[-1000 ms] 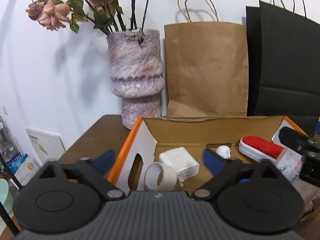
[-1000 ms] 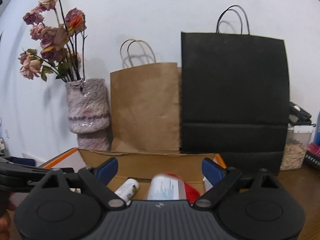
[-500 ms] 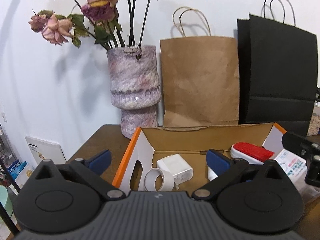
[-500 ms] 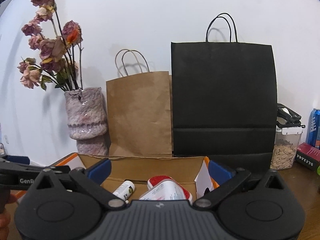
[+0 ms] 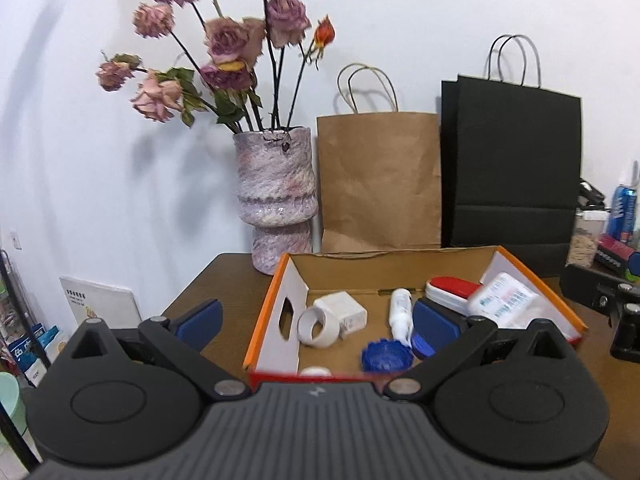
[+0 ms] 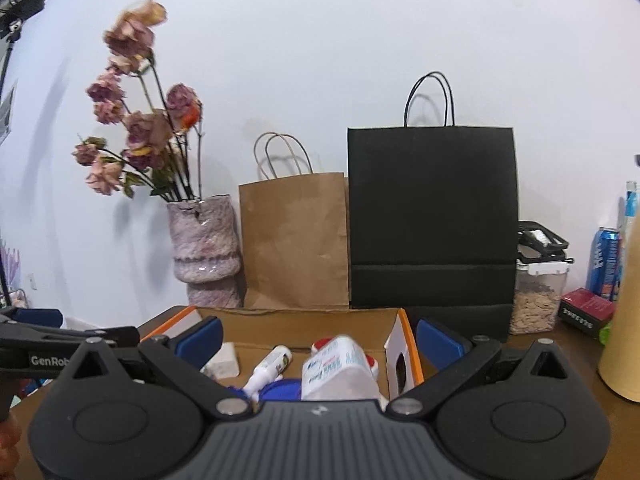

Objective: Organize rigid objects

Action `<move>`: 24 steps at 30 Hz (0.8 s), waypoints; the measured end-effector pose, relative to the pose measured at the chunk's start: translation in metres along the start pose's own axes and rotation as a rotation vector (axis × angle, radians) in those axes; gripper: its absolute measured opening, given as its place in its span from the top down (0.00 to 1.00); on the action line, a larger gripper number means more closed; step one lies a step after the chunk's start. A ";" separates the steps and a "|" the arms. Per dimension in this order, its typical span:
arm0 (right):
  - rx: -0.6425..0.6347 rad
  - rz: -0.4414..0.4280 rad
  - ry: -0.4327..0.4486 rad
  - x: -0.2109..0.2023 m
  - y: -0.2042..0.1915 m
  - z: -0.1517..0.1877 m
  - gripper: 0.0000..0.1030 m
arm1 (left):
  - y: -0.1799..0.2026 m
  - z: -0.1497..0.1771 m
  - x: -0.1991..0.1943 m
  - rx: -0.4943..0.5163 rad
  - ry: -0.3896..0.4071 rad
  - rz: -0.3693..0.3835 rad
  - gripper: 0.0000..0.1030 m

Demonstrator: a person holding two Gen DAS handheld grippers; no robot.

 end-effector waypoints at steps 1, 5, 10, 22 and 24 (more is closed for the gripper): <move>0.000 -0.001 -0.001 -0.010 -0.001 0.000 0.00 | -0.001 0.002 -0.012 -0.002 0.002 0.002 0.00; 0.002 -0.007 0.006 -0.056 -0.005 0.003 0.00 | -0.006 0.011 -0.058 -0.004 0.007 0.010 0.00; 0.012 -0.014 0.022 -0.121 -0.012 0.009 0.00 | -0.014 0.021 -0.122 0.000 0.030 0.010 0.00; -0.017 -0.020 0.049 -0.259 -0.050 0.033 0.00 | -0.037 0.062 -0.257 -0.005 0.059 0.023 0.00; -0.020 -0.019 0.054 -0.276 -0.055 0.036 0.00 | -0.040 0.068 -0.271 -0.004 0.056 0.027 0.00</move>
Point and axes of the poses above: each gripper's, at about its wrist camera, not at the fingertips, and x roughly the way its jaws point, y to its right, z to its underside, the point moved 3 cm from there along x, roughly the way its jaws point, and after that the axes turned 10 degrees about -x, right-handed, at the moved point
